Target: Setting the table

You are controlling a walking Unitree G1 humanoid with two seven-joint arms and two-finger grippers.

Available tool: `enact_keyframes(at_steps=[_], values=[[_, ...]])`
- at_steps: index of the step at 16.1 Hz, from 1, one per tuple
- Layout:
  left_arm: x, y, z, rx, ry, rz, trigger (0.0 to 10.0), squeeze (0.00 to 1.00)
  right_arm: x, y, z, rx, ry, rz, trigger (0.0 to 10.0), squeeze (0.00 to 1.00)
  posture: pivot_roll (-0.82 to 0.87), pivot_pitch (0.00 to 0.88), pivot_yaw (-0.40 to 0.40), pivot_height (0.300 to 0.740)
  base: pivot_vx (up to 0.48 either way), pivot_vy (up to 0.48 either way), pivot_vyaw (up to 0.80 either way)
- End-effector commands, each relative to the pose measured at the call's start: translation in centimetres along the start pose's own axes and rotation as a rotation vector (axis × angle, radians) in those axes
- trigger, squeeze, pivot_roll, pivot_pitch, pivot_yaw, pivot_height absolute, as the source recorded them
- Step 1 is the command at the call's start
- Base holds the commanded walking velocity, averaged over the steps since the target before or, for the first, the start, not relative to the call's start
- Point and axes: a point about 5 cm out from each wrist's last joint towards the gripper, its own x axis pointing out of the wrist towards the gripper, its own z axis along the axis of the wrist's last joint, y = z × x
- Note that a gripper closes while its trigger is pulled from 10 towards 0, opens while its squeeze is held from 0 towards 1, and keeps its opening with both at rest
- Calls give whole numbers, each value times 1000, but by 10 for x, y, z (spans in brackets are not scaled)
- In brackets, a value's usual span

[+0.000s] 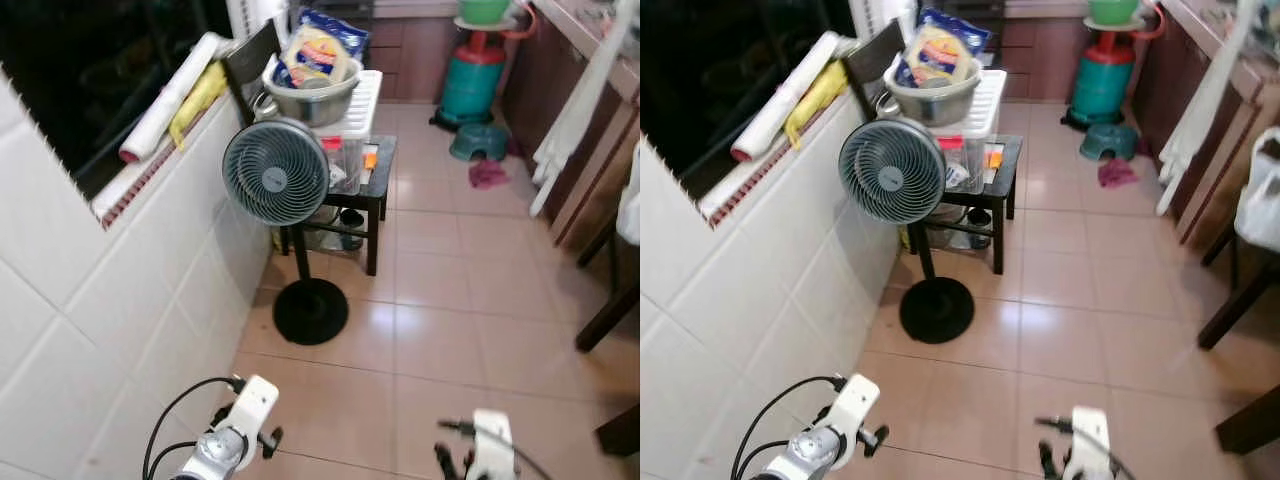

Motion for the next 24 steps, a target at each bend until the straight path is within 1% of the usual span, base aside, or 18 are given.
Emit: enact_keyframes(at_steps=[1, 2, 3, 6, 7, 8, 10, 12, 13, 14, 15, 16, 17, 18, 19, 21, 23, 24], values=[[-1, 4, -4, 35, 13, 1, 10000, 0, 1, 7, -2, -2, 0, 14, 10000, 0, -107, 0, 143, 740, 0, 0, 0], [-2, 6, -3, 57, 8, 3, 10000, 0, 0, 9, -5, 41, 1, 0, 10000, 0, -99, 0, 139, 740, 0, 0, 0], [-2, 14, -2, 58, 0, 35, 10000, 0, -1, 13, -10, 63, 12, -7, 10000, 0, -100, 0, 132, 740, 0, 0, 0], [-4, 25, -1, -26, -12, 114, 10000, 0, -2, 24, -17, -134, 42, 79, 10000, 0, -81, 0, 77, 740, 0, 0, 0], [-3, 29, 7, -79, -59, 143, 10000, 0, 0, 24, -7, -164, 3, 88, 10000, 0, -67, 0, 52, 740, 0, 0, 0], [-3, 35, 24, -161, -141, 163, 10000, 0, 5, 24, 25, -159, -108, 100, 10000, 0, -69, 0, 43, 740, 0, 0, 0], [-4, 40, 41, -170, -234, 171, 10000, 0, 7, 23, 55, -81, -210, 116, 10000, 0, -45, 0, 24, 740, 0, 0, 0], [-7, 46, 56, -169, -330, 169, 10000, 0, 7, 26, 75, -73, -286, 157, 10000, 0, -22, 0, -5, 740, 0, 0, 0], [-17, 57, 72, -213, -479, 187, 10000, 0, 4, 31, 99, -82, -385, 232, 10000, 0, -12, 0, -21, 740, 0, 0, 0], [-29, 68, 79, -316, -573, 204, 10000, 0, -1, 35, 117, -99, -463, 290, 10000, 0, 3, 0, -39, 740, 0, 0, 0], [-38, 74, 79, -371, -605, 234, 10000, 0, -5, 35, 125, -116, -503, 309, 10000, 0, 13, 0, -48, 740, 0, 0, 0], [-49, 78, 80, -392, -631, 255, 10000, 0, -11, 33, 134, -90, -540, 333, 10000, 0, 32, 0, -65, 740, 0, 0, 0], [-60, 78, 81, -374, -660, 260, 10000, 0, -16, 33, 141, -77, -574, 351, 10000, 0, 40, 0, -73, 740, 0, 0, 0], [-78, 74, 85, -306, -732, 260, 10000, 0, -25, 33, 150, -45, -630, 345, 10000, 0, 53, 0, -76, 740, 0, 0, 0], [-92, 68, 85, -274, -776, 254, 10000, 0, -36, 32, 154, 1, -678, 352, 10000, 0, 55, 0, -70, 740, 0, 0, 0], [-100, 64, 75, -287, -767, 266, 10000, 0, -47, 24, 150, 48, -697, 330, 10000, 0, 57, 0, -64, 740, 0, 0, 0], [-107, 69, 61, -353, -715, 307, 10000, 0, -55, 11, 134, 82, -667, 253, 10000, 0, 53, 0, -58, 740, 0, 0, 0], [-111, 69, 54, -332, -700, 307, 10000, 0, -61, 2, 122, 83, -655, 209, 10000, 0, 51, 0, -54, 740, 0, 0, 0]])
